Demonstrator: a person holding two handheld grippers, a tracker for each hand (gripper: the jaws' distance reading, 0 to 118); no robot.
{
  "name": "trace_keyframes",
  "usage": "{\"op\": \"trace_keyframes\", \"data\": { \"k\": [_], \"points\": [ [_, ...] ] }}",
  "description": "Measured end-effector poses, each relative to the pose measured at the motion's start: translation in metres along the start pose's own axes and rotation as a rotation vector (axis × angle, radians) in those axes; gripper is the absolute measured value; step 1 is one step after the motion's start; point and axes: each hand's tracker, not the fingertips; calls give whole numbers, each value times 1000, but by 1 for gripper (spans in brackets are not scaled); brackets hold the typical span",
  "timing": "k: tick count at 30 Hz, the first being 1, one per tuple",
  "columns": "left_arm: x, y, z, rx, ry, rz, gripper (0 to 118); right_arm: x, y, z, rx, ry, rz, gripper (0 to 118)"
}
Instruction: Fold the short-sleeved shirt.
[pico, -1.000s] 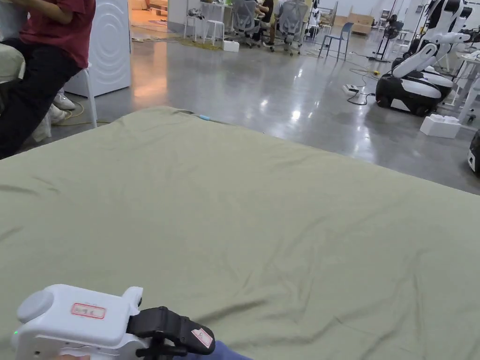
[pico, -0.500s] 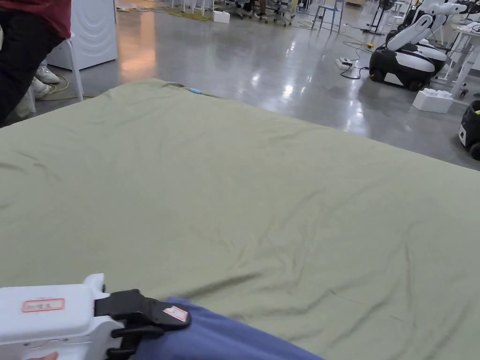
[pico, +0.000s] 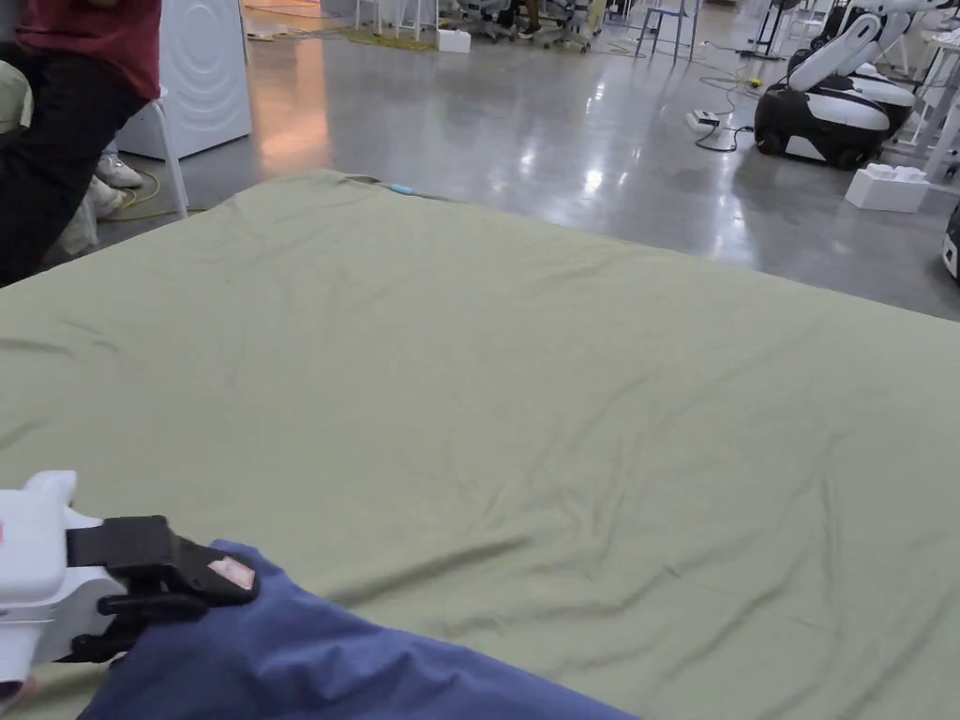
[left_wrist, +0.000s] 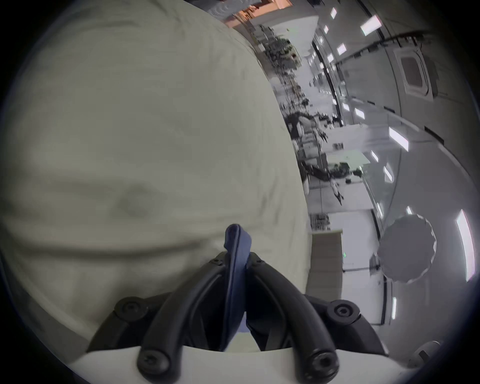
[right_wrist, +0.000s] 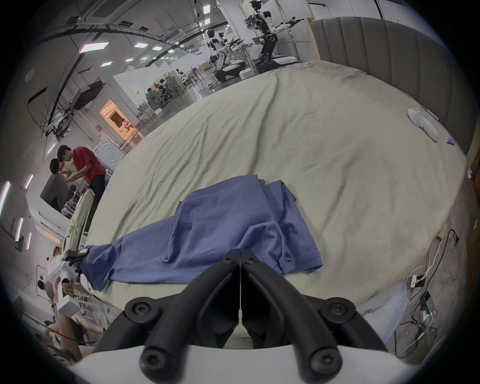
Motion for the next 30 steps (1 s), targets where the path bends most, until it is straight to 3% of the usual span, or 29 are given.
{"op": "trace_keyframes", "data": {
  "k": [3, 8, 11, 20, 21, 22, 23, 24, 26, 27, 30],
  "points": [
    [41, -23, -35, -113, -128, 4, 12, 5, -3, -4, -17, 34, -11, 2],
    [105, -62, -120, -279, -125, -143, 12, 21, -10, 1, -16, 66, -29, 3],
    [131, -86, -168, -370, -130, -157, 12, 35, -15, 6, -8, 60, -49, 3],
    [140, -135, -274, -476, 57, -328, 12, 70, -27, 20, 15, -28, -121, 3],
    [138, -138, -278, -482, 61, -338, 19, 72, -28, 21, 15, -36, -124, 3],
    [136, -142, -278, -479, 60, -340, 35, 73, -28, 20, 13, -41, -127, 3],
    [134, -142, -276, -477, 21, -332, 70, 74, -28, 18, 10, -43, -132, 3],
    [131, -141, -271, -478, -76, -287, 87, 74, -28, 17, 5, -43, -138, 3],
    [133, -141, -257, -534, -238, -163, 90, 73, -27, 12, -3, -36, -146, 3],
    [166, -148, -242, -656, -871, 167, 90, 71, -27, 10, -8, -29, -147, 3],
    [165, -135, -207, -682, -879, 91, 90, 66, -25, 4, -16, 6, -136, 3]
  ]
}}
